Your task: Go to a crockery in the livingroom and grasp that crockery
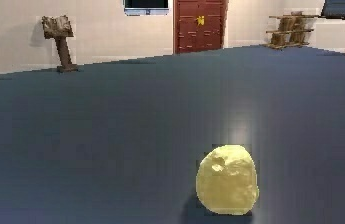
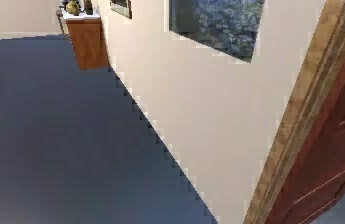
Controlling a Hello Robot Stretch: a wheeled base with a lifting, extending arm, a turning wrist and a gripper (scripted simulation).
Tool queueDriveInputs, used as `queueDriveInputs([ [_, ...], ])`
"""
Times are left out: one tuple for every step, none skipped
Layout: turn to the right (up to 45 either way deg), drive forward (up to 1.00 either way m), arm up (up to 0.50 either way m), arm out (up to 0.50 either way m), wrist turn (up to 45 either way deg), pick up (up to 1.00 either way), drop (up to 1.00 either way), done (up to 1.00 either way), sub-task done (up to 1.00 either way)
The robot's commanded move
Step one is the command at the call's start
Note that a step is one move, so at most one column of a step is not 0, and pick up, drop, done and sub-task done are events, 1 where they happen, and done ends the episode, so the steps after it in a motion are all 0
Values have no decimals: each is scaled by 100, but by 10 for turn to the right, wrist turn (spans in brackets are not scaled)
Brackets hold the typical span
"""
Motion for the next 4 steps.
queueDriveInputs([
  [450,0,0,0,0,0,0,0,0],
  [150,0,0,0,0,0,0,0,0],
  [0,100,0,0,0,0,0,0,0],
  [30,0,0,0,0,0,0,0,0],
])
